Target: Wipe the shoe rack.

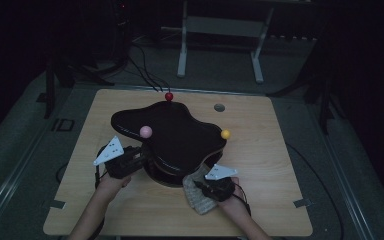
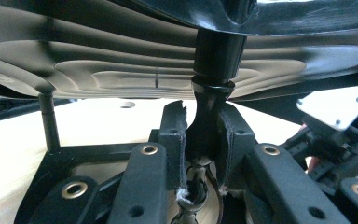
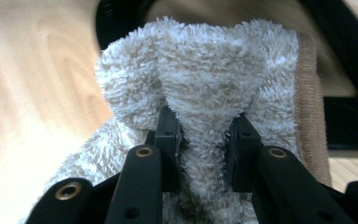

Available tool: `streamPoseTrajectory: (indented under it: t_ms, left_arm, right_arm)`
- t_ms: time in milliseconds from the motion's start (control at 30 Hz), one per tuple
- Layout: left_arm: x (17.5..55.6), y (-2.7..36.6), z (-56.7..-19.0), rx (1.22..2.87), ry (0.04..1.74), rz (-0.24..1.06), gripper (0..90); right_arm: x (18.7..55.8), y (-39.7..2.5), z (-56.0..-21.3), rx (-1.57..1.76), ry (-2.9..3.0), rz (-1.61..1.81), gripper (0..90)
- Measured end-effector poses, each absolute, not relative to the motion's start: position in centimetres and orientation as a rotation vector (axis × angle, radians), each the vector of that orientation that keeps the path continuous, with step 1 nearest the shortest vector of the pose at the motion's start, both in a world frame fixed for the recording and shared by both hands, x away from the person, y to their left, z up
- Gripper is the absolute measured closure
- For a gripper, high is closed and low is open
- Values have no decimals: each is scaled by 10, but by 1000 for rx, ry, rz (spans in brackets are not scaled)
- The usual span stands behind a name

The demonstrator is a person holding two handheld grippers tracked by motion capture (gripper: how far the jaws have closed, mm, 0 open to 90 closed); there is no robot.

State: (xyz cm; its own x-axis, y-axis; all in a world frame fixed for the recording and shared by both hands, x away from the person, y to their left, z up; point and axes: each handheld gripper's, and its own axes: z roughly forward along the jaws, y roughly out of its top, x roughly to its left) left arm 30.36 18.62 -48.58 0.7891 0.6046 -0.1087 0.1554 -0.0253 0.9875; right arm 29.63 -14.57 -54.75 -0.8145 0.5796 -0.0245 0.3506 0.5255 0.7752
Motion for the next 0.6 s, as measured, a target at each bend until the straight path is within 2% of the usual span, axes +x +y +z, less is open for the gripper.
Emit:
streamPoseTrajectory:
  t_ms: [133, 300, 600]
  left_arm:
    - [303, 186, -486, 1584, 617, 406, 746]
    - [304, 185, -487, 1581, 614, 399, 747]
    - [304, 185, -486, 1583, 621, 394, 748]
  right_arm:
    - [303, -152, -546, 748, 2496, 1160, 709]
    - [320, -165, -544, 869, 2431, 1109, 712]
    - [285, -127, -550, 645, 2525, 1159, 713]
